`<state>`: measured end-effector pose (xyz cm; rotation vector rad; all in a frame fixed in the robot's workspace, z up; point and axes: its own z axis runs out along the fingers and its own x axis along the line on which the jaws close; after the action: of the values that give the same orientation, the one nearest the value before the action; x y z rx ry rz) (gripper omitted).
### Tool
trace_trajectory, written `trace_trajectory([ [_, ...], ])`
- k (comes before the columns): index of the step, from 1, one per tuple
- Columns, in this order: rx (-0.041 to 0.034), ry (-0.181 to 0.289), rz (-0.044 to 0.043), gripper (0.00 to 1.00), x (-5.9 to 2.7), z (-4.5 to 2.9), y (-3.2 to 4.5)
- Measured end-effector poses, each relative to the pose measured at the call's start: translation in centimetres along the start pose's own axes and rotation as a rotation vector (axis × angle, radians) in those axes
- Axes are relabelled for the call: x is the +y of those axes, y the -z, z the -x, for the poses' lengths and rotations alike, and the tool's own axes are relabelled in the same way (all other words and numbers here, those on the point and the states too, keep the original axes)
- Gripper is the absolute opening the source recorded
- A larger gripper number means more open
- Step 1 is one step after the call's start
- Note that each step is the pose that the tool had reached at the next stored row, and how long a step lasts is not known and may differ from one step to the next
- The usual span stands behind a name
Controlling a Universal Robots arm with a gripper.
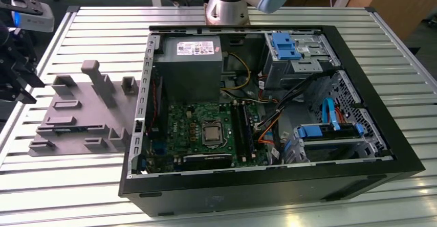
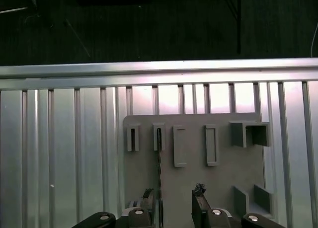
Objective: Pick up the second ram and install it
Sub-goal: 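Pick up the second ram and move it above second insertion slot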
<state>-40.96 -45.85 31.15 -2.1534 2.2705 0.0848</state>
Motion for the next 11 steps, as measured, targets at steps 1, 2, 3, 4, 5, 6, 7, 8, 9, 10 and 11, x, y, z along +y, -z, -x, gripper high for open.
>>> trace_trajectory([
  [1, 0.0001, 0.002, 0.0001, 0.43, 0.00, -0.01, -0.09],
  [2, 0.0002, 0.004, 0.0003, 0.43, -0.01, -0.03, -0.17],
  [3, 0.0002, 0.006, 0.0003, 0.43, -0.01, -0.04, -0.27],
  [4, 0.0003, 0.008, 0.0004, 0.43, -0.02, -0.05, -0.37],
  [5, 0.0003, 0.009, 0.0004, 0.43, -0.02, -0.08, -0.48],
  [6, 0.0004, 0.011, 0.0006, 0.43, -0.03, -0.10, -0.59],
  [7, 0.0005, 0.013, 0.0007, 0.43, -0.03, -0.13, -0.69],
  [8, 0.0005, 0.015, 0.0008, 0.43, -0.03, -0.14, -0.80],
  [9, 0.0006, 0.017, 0.0008, 0.43, -0.03, -0.16, -0.90],
  [10, 0.0006, 0.018, 0.0008, 0.43, -0.04, -0.19, -1.02],
  [11, 0.0006, 0.019, 0.0009, 0.43, -0.04, -0.22, -1.13],
])
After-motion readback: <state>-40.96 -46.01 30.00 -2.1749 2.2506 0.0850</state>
